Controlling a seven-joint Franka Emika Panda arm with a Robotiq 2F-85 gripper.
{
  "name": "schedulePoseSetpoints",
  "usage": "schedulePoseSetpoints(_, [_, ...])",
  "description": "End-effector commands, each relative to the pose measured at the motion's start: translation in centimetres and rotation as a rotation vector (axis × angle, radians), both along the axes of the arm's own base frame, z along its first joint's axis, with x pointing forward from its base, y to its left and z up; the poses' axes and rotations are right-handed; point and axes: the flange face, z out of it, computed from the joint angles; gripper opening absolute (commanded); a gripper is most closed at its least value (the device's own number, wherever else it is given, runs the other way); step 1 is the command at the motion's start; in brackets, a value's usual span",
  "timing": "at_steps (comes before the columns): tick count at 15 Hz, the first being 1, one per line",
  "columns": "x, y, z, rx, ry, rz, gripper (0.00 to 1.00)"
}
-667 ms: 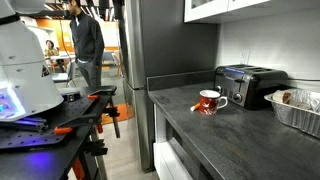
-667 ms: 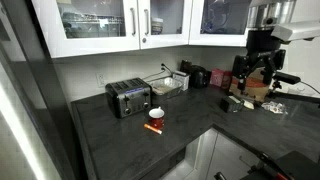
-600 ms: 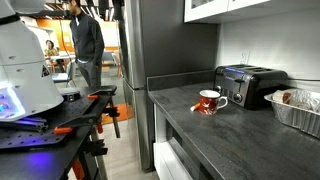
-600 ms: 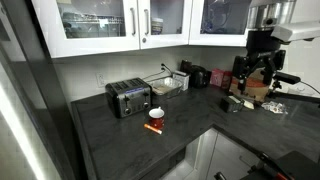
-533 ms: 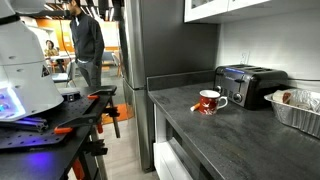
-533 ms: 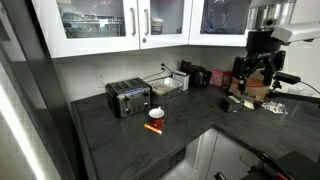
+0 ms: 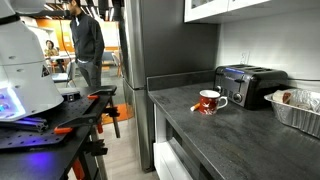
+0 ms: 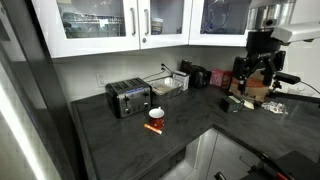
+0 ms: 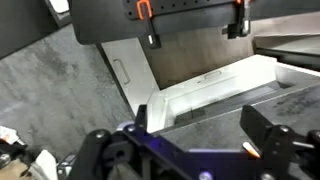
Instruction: Put the orange marker inside the red mug
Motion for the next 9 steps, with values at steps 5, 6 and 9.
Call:
schedulePoseSetpoints(5, [3.0, 2.7, -0.3, -0.045, -0.137, 0.06, 1.0])
schedulePoseSetpoints(6, [4.0, 3.8, -0.5, -0.05, -0.183, 0.089, 1.0])
schedulePoseSetpoints(9, [6.5, 8.0, -4.2, -0.035, -0.211, 0.213, 1.0])
